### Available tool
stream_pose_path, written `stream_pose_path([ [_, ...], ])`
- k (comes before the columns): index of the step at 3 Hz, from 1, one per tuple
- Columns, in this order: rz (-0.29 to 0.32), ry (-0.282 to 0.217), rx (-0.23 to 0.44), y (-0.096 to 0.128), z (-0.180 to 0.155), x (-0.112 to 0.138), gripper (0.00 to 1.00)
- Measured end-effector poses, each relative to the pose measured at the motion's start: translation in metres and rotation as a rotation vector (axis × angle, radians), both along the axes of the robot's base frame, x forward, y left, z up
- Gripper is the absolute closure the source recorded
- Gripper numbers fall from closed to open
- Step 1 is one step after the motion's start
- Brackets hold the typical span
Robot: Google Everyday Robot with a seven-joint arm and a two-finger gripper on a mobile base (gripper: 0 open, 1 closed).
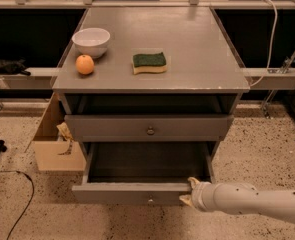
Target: Open middle drawer
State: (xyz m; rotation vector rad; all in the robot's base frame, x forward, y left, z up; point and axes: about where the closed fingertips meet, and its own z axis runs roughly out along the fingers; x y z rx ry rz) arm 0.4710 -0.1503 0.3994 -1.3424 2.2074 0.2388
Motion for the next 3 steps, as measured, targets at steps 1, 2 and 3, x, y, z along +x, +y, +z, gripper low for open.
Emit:
stream_pose_path([
  [1, -0.003, -0.001, 0.002, 0.0001, 0.0072, 0.0003, 0.94],
  [2, -0.003, -0.001, 0.002, 0.0001, 0.0072, 0.0004, 1.00],
  [3, -0.003, -0.001, 0.002, 0.0002, 0.0072, 0.0004, 1.00],
])
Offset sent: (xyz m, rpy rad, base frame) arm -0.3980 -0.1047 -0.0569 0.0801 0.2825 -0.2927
